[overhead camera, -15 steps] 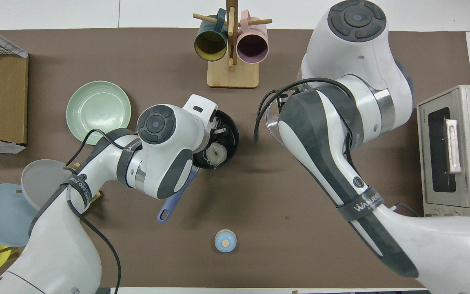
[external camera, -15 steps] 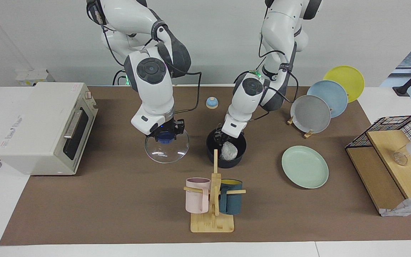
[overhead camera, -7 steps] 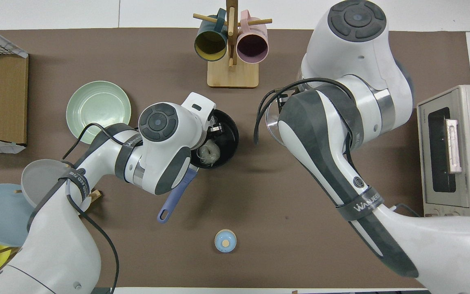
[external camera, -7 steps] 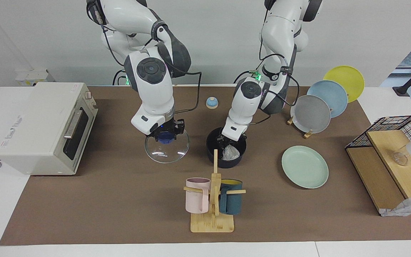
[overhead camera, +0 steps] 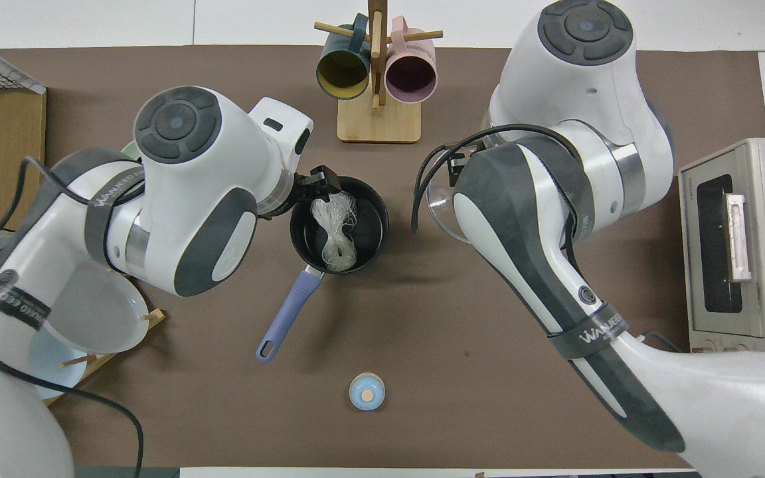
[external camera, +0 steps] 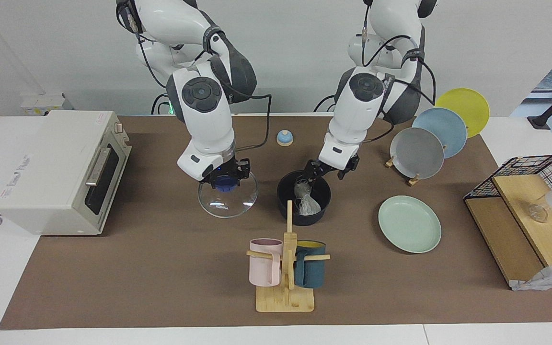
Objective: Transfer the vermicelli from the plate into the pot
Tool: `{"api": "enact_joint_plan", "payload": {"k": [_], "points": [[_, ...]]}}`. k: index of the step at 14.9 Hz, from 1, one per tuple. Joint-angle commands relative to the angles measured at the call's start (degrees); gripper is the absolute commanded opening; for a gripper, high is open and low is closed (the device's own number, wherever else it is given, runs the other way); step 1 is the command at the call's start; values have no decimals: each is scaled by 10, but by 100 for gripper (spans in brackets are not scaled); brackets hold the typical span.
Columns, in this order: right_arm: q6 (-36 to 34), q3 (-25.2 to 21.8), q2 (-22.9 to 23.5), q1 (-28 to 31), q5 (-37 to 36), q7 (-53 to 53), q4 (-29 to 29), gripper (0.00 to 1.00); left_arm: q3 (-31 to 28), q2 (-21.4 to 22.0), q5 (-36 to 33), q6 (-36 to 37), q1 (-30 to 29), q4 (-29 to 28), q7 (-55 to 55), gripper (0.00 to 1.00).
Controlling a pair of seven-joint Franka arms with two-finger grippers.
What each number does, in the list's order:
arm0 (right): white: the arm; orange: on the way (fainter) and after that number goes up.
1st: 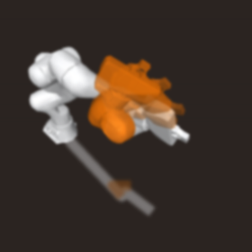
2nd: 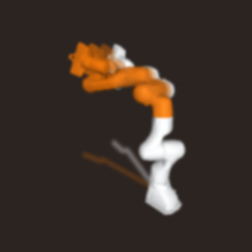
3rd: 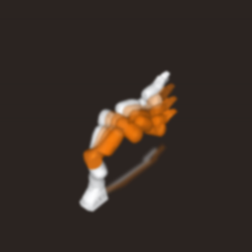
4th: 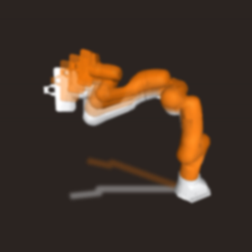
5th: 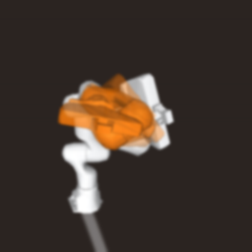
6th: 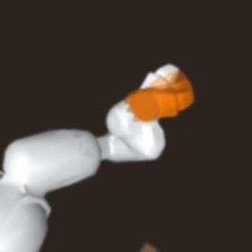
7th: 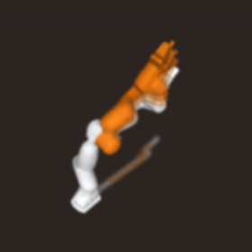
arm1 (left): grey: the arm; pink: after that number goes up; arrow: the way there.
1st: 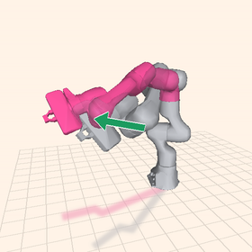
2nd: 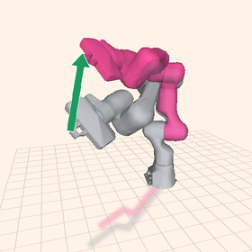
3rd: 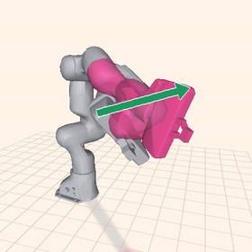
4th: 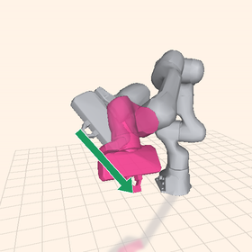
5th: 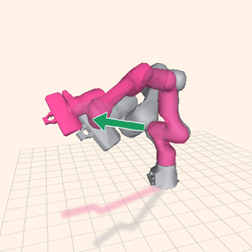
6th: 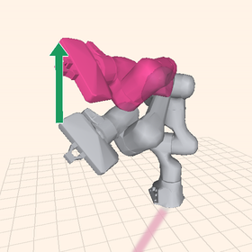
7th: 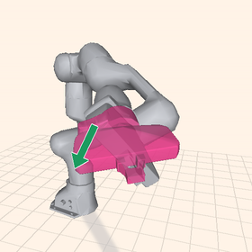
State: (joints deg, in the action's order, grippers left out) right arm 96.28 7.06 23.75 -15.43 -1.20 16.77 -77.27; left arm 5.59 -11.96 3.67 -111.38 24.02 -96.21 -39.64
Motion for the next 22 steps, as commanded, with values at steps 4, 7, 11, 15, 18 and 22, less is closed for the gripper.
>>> {"api": "enact_joint_plan", "payload": {"k": [4, 7, 11, 15, 18, 22], "points": [[-12, 3, 6, -38, 10, 48, 44, 0, -2, 113, -4, 121, -108, -8, 175, 100], [-8, 2, 32, -86, 5, 106, 80, 0, -2, 141, -5, 165, -177, -9, 284, 100], [11, -2, 102, -160, -27, 203, 139, 0, -2, 158, -6, 171, -221, -34, 356, 100], [50, -2, 147, -204, -48, 243, 157, 0, -2, 161, -11, 165, -222, -32, 356, 100], [40, 0, 147, -219, -63, 245, 153, 0, -2, 163, -29, 192, -221, -15, 358, 100], [54, 1, 146, -211, -65, 245, 150, 0, -2, 172, -39, 227, -225, -4, 361, 100]]}}
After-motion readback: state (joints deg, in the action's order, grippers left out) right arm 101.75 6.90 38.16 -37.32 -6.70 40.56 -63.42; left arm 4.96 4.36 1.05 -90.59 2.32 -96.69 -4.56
